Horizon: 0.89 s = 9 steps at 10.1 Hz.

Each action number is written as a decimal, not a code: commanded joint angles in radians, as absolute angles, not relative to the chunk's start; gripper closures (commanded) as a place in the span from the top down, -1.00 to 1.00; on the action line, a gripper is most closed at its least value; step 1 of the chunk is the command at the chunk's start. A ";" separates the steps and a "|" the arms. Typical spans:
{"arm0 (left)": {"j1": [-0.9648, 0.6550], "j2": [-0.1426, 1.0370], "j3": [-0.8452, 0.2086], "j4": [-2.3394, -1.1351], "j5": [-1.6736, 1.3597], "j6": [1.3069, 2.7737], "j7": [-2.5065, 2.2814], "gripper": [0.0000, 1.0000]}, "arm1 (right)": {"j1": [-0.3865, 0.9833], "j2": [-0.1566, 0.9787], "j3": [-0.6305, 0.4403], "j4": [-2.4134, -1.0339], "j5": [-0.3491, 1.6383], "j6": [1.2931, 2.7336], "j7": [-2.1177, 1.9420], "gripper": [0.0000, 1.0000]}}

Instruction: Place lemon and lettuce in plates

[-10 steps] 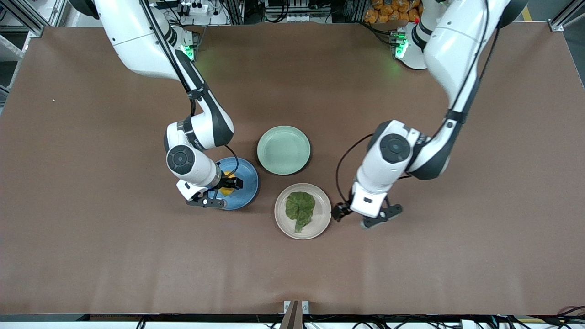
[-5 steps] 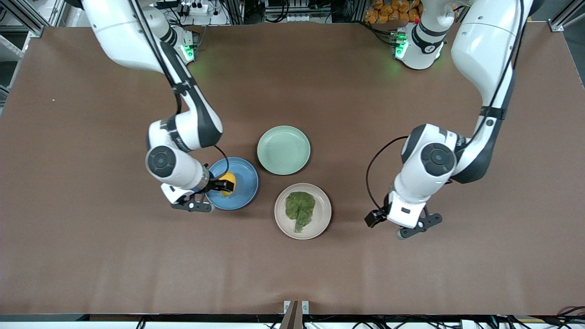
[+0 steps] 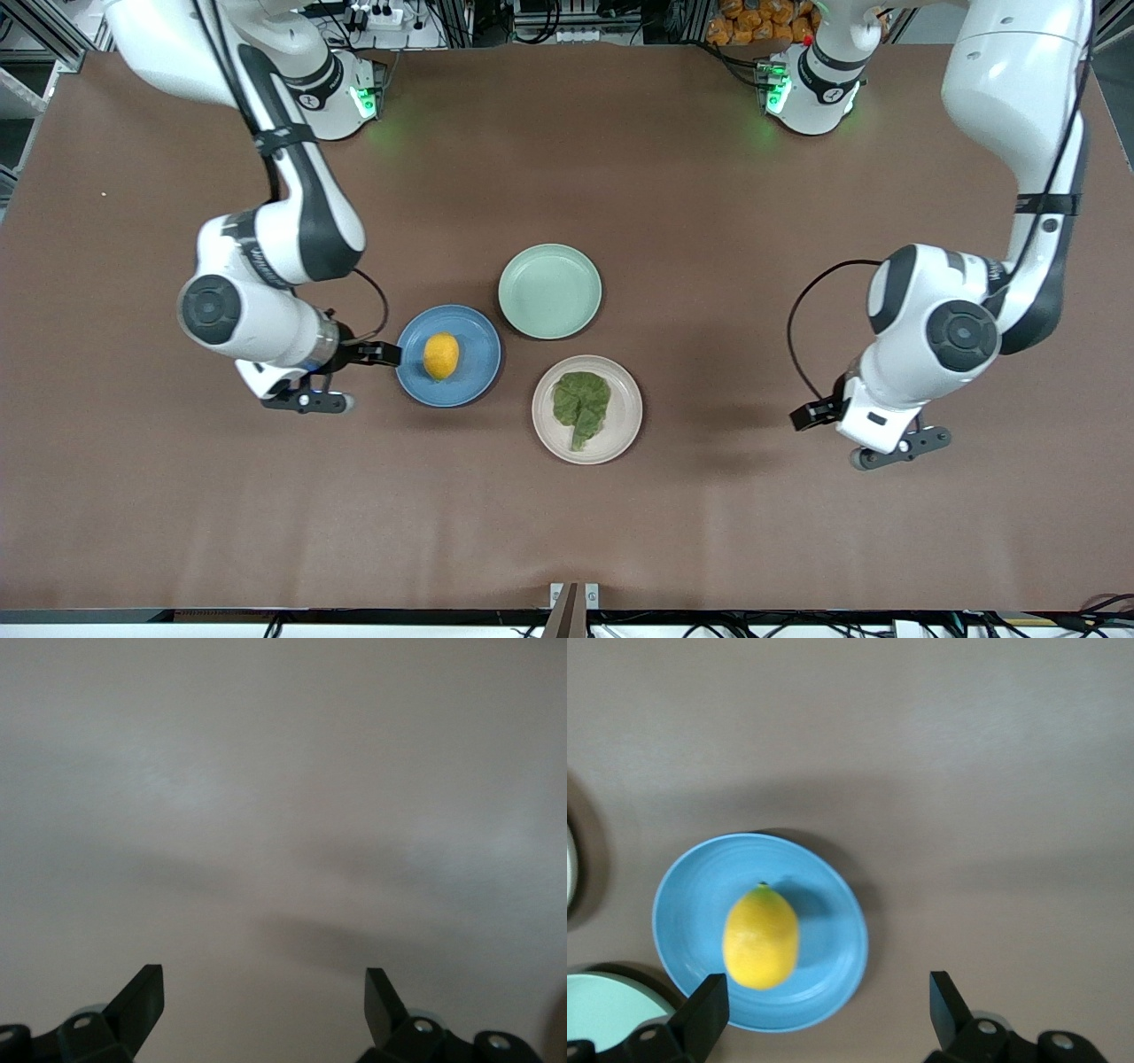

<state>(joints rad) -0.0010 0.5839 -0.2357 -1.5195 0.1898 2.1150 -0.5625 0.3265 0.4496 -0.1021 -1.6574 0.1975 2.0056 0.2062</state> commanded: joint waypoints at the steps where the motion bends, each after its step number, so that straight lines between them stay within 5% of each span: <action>1: 0.035 0.508 -0.247 -1.623 0.202 2.079 -0.554 1.00 | 0.263 0.391 -0.094 -1.672 0.189 1.942 0.120 1.00; 4: 0.169 0.367 -0.308 -1.811 0.193 2.077 -0.472 1.00 | 0.180 0.339 -0.092 -1.678 0.097 1.866 0.071 1.00; 9: 0.074 0.204 -0.270 -2.000 0.095 2.077 -0.405 1.00 | 0.072 0.258 -0.094 -1.706 0.025 1.827 -0.040 1.00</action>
